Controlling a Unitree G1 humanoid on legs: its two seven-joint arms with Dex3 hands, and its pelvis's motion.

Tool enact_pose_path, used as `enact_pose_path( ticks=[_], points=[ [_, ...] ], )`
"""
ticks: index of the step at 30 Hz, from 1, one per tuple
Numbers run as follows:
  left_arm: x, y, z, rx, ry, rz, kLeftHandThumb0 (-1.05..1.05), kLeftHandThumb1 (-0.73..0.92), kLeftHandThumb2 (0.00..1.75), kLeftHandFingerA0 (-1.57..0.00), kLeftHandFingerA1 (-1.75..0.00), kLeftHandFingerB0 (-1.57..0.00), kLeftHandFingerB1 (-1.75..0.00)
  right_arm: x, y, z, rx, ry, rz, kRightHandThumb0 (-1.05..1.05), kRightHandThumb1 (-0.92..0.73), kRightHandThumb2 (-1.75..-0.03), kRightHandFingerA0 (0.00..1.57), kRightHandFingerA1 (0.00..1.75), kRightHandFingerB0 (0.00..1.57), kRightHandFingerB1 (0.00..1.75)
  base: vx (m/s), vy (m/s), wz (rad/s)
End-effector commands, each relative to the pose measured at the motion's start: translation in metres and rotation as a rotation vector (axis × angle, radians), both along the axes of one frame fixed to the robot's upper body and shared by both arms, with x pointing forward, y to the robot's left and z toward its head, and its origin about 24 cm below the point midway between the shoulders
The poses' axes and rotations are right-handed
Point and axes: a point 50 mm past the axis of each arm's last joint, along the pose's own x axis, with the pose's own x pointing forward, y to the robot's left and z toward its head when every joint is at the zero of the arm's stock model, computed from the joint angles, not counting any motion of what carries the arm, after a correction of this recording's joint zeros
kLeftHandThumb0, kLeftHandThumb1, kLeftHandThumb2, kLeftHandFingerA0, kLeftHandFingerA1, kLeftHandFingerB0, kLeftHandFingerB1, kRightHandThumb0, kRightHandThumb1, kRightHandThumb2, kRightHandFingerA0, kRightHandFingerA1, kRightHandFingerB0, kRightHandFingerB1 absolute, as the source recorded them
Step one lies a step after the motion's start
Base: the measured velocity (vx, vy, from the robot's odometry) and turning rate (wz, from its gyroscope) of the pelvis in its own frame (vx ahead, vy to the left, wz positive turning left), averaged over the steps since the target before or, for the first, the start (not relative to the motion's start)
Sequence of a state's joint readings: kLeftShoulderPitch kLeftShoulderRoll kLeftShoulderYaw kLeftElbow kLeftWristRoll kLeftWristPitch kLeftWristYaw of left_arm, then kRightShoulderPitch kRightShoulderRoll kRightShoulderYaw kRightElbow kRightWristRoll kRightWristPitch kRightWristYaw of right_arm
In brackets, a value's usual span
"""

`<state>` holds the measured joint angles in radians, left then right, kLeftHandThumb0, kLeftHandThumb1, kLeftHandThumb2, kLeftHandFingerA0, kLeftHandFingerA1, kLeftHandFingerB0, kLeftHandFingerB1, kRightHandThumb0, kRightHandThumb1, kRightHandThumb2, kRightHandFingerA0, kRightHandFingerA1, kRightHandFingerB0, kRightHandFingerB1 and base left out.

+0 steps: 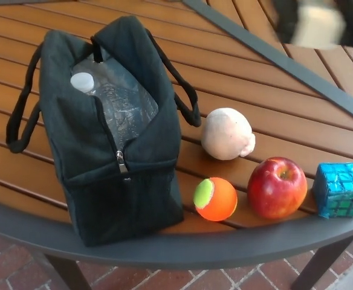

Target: Pick up a rubric cube, an apple, a tennis ball, a soft toy, a bottle from the table and put it into the lunch box one by one

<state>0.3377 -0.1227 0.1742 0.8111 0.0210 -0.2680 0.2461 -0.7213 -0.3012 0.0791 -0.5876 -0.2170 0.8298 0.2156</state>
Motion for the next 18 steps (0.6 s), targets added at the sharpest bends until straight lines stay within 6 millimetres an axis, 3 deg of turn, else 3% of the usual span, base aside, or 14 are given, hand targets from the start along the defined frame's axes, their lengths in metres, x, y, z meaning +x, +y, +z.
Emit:
enact_pose_path(
  ticks=[1, 4, 8, 11, 14, 18],
  points=[
    [0.001, 0.008, 0.004, 0.007, -0.031, 0.05, 0.1, 0.6, 0.99, -1.03, -1.27, -0.91, -1.04, -0.011, -0.057, -0.033, -0.179, 0.148, -0.075, -1.04, -0.75, -1.07, 0.0, 0.1, 0.0, 0.0, 0.0, 0.0, 0.0],
    [0.003, 0.009, 0.004, 0.012, -0.034, 0.054, 0.09, 0.59, 1.01, -1.04, -1.28, -0.92, -1.05, -0.013, -0.069, -0.044, -0.214, 0.203, -0.081, -1.04, -0.74, -1.06, 0.0, 0.09, 0.0, 0.0, 0.0, 0.0, 0.0],
    [0.006, 0.011, 0.007, 0.041, -0.051, 0.061, 0.09, 0.55, 1.09, -1.0, -1.23, -0.9, -1.03, -0.014, -0.096, -0.067, -0.335, 0.405, -0.053, -1.0, -0.65, -0.99, 0.0, 0.07, 0.0, 0.0, 0.0, 0.0, 0.0],
    [0.007, 0.015, 0.007, 0.042, -0.07, 0.073, 0.05, 0.57, 1.01, -1.0, -1.21, -0.91, -1.01, -0.013, -0.108, -0.078, -0.424, 0.525, -0.026, -0.98, -0.6, -0.94, 0.0, 0.04, 0.0, 0.0, 0.0, 0.0, 0.0],
    [0.006, 0.015, 0.007, 0.06, -0.062, 0.058, 0.03, 0.59, 0.95, -0.97, -1.17, -0.89, -0.98, -0.013, -0.112, -0.081, -0.454, 0.561, -0.024, -0.99, -0.6, -0.92, 0.0, 0.0, 0.0, 0.0, 0.0, 0.0, 0.0],
    [0.005, 0.016, 0.008, 0.077, -0.051, 0.038, 0.04, 0.55, 1.0, -0.99, -1.16, -0.91, -0.99, -0.005, -0.125, -0.091, -0.534, 0.637, -0.038, -0.96, -0.57, -0.91, 0.0, 0.01, 0.02, 0.04, 0.0, 0.0, 0.0]
  ],
)
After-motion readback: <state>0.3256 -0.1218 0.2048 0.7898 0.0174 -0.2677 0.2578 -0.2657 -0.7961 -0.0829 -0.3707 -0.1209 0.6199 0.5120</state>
